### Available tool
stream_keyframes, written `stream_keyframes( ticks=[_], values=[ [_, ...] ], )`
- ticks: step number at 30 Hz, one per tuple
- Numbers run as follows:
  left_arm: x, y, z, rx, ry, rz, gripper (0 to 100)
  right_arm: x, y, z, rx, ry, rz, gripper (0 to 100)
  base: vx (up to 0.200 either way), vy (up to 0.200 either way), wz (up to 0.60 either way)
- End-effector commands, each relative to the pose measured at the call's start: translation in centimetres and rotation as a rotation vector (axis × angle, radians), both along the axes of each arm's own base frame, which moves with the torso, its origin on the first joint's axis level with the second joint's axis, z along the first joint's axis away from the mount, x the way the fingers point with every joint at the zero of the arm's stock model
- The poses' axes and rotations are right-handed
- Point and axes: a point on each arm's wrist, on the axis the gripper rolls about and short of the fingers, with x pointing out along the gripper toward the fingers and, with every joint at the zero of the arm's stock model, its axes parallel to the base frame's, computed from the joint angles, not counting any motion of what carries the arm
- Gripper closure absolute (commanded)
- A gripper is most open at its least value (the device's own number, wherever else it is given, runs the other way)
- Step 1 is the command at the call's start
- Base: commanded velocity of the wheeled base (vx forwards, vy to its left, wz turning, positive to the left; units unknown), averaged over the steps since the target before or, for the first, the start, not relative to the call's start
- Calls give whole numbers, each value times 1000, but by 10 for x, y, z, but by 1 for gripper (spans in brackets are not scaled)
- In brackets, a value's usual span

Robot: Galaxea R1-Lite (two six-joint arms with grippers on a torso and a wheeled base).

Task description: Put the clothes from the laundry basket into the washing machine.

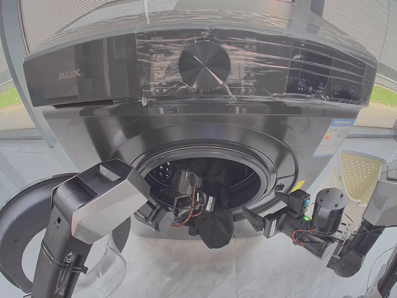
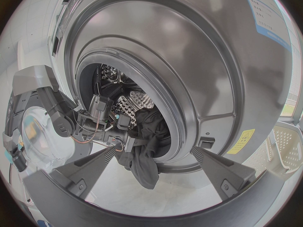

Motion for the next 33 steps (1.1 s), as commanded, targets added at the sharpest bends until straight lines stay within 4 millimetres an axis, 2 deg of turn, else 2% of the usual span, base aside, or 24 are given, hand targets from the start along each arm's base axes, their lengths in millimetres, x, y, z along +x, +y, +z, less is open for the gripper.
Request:
stream_keyframes(
  ticks=[1, 3, 4, 7, 14, 23, 24, 27, 33],
  values=[
    [4, -1, -3, -8, -7, 8, 100, 0, 1, 0, 0, 0, 3, 0, 0, 0, 0],
    [7, -2, 0, -20, -19, 11, 100, 0, 1, -1, -1, 1, 3, 0, 0, 0, 0],
    [15, -6, 11, -53, -63, 19, 100, -1, 1, -1, -1, 1, 4, 0, 0, 0, 0],
    [31, -14, 27, -123, -140, 87, 100, -1, 2, 0, 1, -2, 9, 0, 0, 0, 0],
    [63, -20, 44, -226, -281, 198, 100, -2, 2, 0, 2, -3, 11, 0, 0, 0, 0],
    [66, -19, 49, -243, -308, 209, 100, -1, 3, 0, 2, -3, 11, 0, 0, 0, 0],
    [65, -20, 49, -241, -305, 208, 0, -1, 3, 0, 2, -3, 11, 0, 0, 0, 0],
    [62, -20, 48, -254, -285, 211, 0, -2, 2, 0, 1, -2, 11, 0, 0, 0, 0],
    [36, -17, 55, -207, -197, 178, 0, -2, 2, 0, 1, -2, 11, 0, 0, 0, 0]
  ],
)
